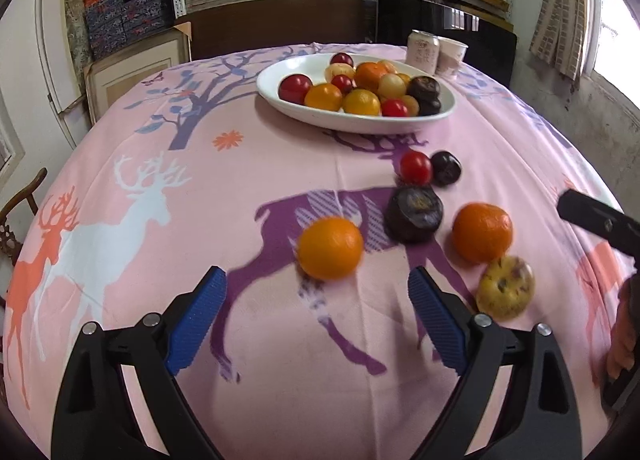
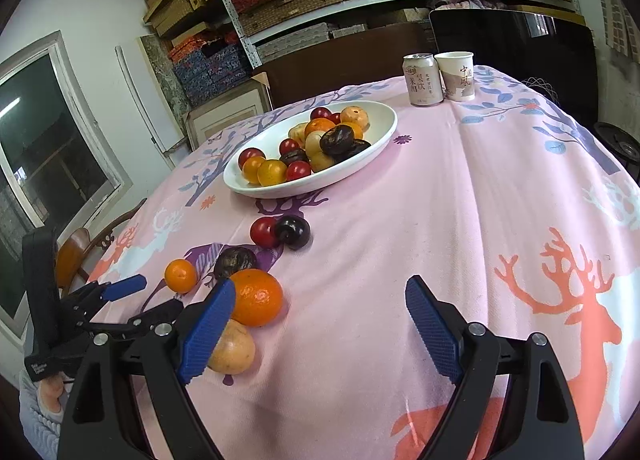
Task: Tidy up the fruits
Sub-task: 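Move both open tools back to the remaining fruits, then grasp an orange with the left tool while the right tool grasps a pale yellow apple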
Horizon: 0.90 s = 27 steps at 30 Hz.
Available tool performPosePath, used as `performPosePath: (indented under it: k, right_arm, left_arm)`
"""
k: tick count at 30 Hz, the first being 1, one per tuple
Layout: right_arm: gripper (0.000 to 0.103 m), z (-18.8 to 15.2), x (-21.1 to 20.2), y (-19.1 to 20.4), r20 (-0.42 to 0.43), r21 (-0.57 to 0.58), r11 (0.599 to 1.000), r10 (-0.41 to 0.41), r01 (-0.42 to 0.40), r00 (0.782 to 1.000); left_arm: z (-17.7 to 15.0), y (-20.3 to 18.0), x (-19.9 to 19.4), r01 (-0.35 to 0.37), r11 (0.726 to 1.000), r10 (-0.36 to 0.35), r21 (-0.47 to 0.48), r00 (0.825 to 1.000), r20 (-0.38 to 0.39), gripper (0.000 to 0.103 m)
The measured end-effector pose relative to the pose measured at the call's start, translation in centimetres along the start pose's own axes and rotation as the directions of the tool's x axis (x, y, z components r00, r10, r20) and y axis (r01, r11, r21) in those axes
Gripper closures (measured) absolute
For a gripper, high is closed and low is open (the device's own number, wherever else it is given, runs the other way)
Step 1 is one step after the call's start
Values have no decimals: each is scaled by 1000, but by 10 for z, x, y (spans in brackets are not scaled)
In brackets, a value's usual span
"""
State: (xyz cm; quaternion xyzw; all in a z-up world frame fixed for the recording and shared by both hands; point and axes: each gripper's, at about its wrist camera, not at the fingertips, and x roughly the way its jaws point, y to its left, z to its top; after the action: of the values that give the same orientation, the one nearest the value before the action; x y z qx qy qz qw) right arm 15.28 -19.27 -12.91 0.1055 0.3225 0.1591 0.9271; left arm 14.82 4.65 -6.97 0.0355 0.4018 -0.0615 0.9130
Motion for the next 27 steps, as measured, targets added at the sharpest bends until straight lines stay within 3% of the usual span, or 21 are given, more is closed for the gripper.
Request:
performPosePath:
  k: [2, 3, 5, 9, 18, 22, 25, 27]
  right_arm:
    - [15, -1, 1, 1, -5, -5, 1000, -4, 4, 1000]
    - [15, -1, 2, 1, -8, -7, 1000, -5, 5, 1000]
    - [15, -1, 2, 1, -8, -6, 1000, -4, 4, 1000]
    - [15, -1, 2, 1, -10, -13, 1000, -6, 6, 1000]
    - [16, -13, 2, 17, -67, -59, 997, 53, -57, 996]
    - [27, -21, -4, 34, -76, -122, 990, 60, -69, 995]
    - [44, -22, 5, 41, -127, -139, 989, 41, -58, 991]
    - [46, -24, 6, 48, -144, -142, 986, 67, -88, 987]
  left_arm:
    - [5, 3, 3, -11, 1000, 11, -13, 1000, 11, 23]
    - [7, 4, 7, 6, 1000, -6, -18, 1000, 2, 35]
    - [9, 2, 13, 51, 998, -51, -21, 999, -20, 41]
    - [9, -12, 16, 91, 995, -90, 39, 996, -29, 65]
    - [15, -11, 26, 111, 994, -111, 8, 993, -31, 65]
    - [15, -14, 25, 97, 995, -97, 18, 995, -29, 65]
    - [15, -14, 25, 95, 995, -95, 20, 995, -28, 65]
    - [16, -14, 25, 94, 995, -93, 22, 995, -28, 65]
